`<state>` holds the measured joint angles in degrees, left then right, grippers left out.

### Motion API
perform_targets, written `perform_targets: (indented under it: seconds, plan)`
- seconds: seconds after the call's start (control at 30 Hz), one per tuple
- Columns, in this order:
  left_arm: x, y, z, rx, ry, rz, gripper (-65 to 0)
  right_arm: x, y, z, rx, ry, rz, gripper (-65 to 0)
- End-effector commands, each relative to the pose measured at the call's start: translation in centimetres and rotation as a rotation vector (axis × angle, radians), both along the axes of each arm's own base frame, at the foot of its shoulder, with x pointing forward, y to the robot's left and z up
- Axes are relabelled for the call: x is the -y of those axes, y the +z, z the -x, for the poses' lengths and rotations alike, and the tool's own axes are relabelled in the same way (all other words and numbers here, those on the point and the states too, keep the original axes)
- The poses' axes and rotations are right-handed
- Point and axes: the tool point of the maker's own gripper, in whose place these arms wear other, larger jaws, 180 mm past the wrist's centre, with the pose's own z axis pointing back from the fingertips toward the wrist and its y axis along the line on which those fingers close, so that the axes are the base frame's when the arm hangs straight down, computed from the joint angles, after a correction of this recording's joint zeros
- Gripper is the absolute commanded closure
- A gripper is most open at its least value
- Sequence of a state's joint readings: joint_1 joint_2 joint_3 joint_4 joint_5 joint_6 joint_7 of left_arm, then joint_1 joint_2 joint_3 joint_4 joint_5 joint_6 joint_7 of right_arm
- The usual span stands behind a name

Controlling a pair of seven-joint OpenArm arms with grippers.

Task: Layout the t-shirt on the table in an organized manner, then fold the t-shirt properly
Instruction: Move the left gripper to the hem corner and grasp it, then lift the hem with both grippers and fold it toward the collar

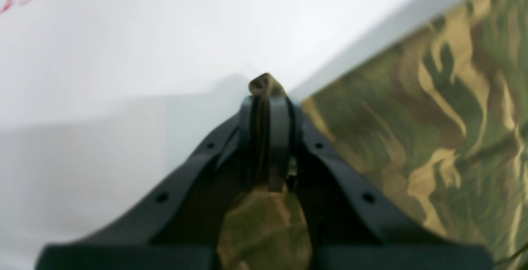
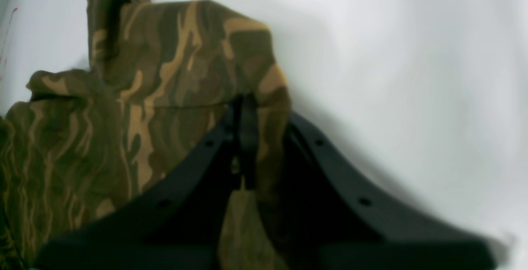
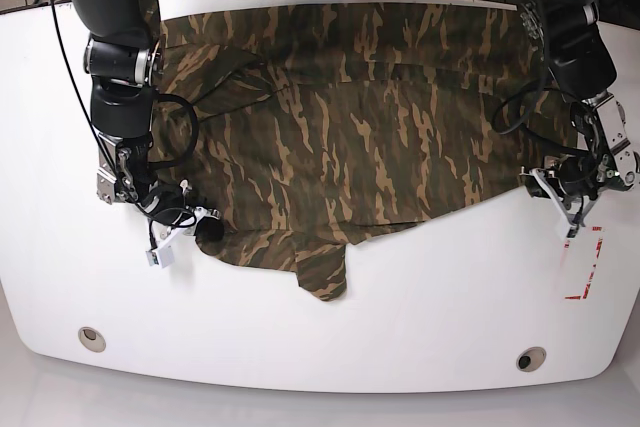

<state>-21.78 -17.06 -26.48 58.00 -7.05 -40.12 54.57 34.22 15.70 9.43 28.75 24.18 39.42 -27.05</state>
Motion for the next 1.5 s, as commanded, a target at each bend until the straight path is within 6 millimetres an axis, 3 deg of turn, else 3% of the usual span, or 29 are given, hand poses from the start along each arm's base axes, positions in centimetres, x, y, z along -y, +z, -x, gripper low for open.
perform_targets:
  seconds: [0.0, 0.3, 0.73, 1.0, 1.27, 1.47]
  plan:
    - [-2.1, 3.1, -1.5, 0.086, 0.039, -0.031, -1.7, 0.7, 2.5, -1.9, 0.072, -0.017, -0.01, -4.8]
    - [-3.4, 6.4, -2.2, 0.184, 0.065, -0.085, -1.7, 0.7, 2.4, -1.9, 0.072, -0.017, -0.009, -4.8]
    - [-3.8, 5.8, -1.3, 0.163, 0.07, -0.092, -1.7, 1.7, 2.5, -1.8, 0.072, -0.026, 0.004, -4.8]
    - [-6.6, 6.9, -0.5, 0.189, 0.147, -0.095, -2.1, 2.1, 2.6, -1.8, 0.071, -0.03, 0.011, -4.8]
    - [-6.7, 7.3, -0.9, 0.202, 0.147, -0.098, -2.1, 3.3, 2.6, -1.6, 0.07, -0.041, 0.026, -4.8]
    - [-6.5, 8.7, -2.2, 0.241, 0.148, -0.091, -2.1, 3.5, 2.7, -1.6, 0.07, -0.043, 0.029, -4.8]
